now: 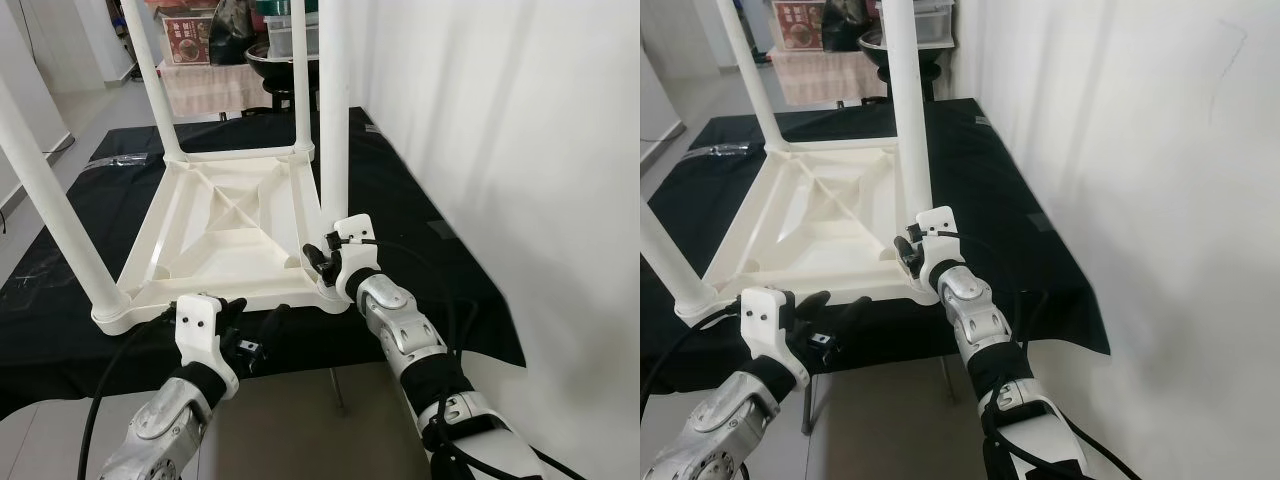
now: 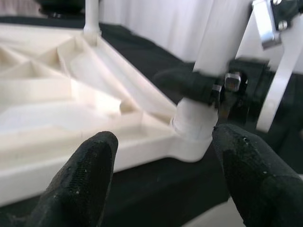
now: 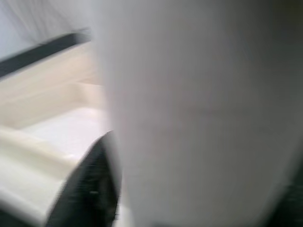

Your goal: Building children table

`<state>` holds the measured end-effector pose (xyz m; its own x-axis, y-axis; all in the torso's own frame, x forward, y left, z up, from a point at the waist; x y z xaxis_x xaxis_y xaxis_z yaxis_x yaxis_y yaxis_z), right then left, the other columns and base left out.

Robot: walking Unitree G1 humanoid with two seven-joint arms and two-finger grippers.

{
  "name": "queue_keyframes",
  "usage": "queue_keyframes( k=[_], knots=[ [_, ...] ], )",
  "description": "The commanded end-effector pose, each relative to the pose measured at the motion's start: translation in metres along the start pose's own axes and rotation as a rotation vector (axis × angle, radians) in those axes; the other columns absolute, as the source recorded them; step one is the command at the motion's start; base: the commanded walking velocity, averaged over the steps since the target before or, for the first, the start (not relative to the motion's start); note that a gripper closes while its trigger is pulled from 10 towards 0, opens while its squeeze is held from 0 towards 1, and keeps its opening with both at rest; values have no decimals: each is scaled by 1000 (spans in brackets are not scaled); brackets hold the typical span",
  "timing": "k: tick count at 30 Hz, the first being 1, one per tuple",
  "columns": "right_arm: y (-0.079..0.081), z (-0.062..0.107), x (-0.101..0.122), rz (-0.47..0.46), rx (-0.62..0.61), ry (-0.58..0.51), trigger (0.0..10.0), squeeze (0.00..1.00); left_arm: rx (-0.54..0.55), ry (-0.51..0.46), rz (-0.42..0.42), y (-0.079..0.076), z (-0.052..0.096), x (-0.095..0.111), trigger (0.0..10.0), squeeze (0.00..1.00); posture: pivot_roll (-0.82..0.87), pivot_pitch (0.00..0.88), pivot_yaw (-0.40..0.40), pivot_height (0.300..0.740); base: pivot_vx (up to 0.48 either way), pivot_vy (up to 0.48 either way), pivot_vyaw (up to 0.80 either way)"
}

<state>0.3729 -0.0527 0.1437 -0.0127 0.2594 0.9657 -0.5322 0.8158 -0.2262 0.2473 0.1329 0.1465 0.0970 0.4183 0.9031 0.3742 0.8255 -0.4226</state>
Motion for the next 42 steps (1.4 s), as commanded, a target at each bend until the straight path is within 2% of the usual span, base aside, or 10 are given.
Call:
queue_keyframes(
  k=[1,2,5,6,18,19,37,39,40,42],
  knots=[
    [10,-3,14,-12,95,-51,10000,1000,8,-10,-7,3,0,-1,10000,0,-19,0,2,740,0,0,0],
    [16,-2,30,15,276,-149,10000,1000,-6,-8,-8,3,-3,-2,10000,0,-12,0,3,740,0,0,0],
    [16,-2,34,39,329,-174,10000,1000,-10,-3,-7,4,-3,-3,10000,0,-12,0,3,740,0,0,0],
    [14,-3,38,84,402,-200,10000,0,-19,5,-9,3,-4,-4,10000,0,-6,0,2,740,0,0,0],
    [17,-3,54,137,776,-250,10000,0,-40,8,-5,1,-6,-10,10000,0,32,0,-18,740,0,0,0],
    [17,-3,55,130,804,-244,1059,0,-42,6,-3,0,-6,-11,10000,0,37,0,-22,740,0,0,0],
    [6,-5,48,96,716,-225,0,0,-56,-10,10,-2,-6,-11,10000,0,29,0,-30,740,0,0,0],
    [6,-6,42,67,667,-195,0,0,-56,-12,9,-2,-6,-11,10000,0,25,0,-31,740,0,0,0],
    [4,-15,26,39,383,-99,0,0,-56,-13,8,-2,-5,-10,10000,0,21,0,-38,740,0,0,0],
    [17,-13,7,-25,246,-27,0,0,-56,-16,7,-1,-5,-8,10000,0,25,0,-20,740,0,0,0]
  ],
)
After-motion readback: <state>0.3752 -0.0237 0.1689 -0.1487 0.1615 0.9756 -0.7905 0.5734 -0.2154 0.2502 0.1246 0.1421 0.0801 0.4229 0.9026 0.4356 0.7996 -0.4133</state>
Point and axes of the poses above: a point about 5 cm out from each wrist's last joint towards the gripper, its own z axis pointing back from the gripper into the wrist, its own x axis along the axis of the wrist's last joint, y = z × x, the point moved 1 cm from there along -z, pointing out of the wrist towards the gripper, and after that the axes turned 13 degrees about z, right-handed, at the moved point
